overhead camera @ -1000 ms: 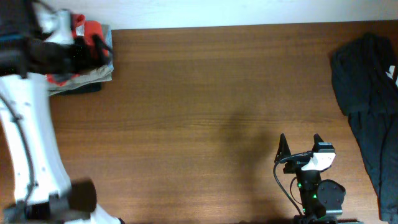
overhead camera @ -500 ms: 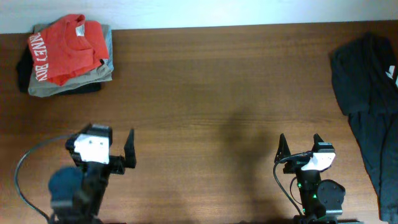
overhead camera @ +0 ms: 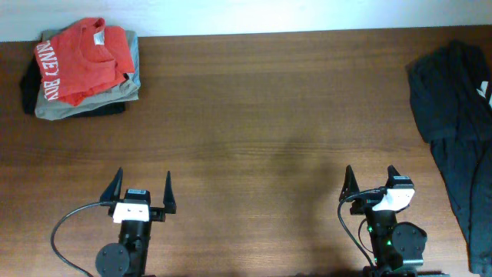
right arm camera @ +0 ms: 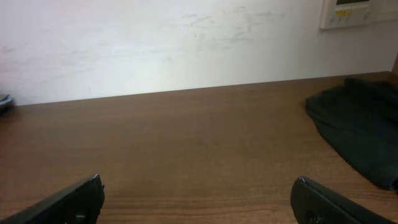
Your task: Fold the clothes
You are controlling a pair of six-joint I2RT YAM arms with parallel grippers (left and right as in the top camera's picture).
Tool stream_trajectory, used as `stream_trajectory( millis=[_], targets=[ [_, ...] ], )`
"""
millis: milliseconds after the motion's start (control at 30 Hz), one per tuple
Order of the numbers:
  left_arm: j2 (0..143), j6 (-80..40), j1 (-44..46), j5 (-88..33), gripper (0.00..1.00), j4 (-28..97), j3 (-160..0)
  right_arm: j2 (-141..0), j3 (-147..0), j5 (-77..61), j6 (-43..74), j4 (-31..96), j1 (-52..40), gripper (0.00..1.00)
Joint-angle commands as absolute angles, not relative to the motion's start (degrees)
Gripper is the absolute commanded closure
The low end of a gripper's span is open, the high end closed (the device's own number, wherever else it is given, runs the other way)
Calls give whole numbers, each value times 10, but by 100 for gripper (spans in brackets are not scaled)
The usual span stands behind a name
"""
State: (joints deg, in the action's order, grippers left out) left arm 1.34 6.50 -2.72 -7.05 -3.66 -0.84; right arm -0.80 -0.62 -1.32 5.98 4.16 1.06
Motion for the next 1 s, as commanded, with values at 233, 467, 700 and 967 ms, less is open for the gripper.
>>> stream_trajectory(
  millis=[233, 467, 700, 967],
  targets=[
    [3, 74, -29, -72, 1, 39, -5, -3, -3, -15, 60, 44, 8, 1],
    [3, 74, -29, -72, 1, 39, -5, -3, -3, -15, 60, 44, 8, 1],
    [3, 74, -29, -72, 1, 39, -5, -3, -3, -15, 60, 44, 8, 1],
    [3, 74, -29, -72, 1, 39, -5, -3, -3, -15, 60, 44, 8, 1]
  ],
)
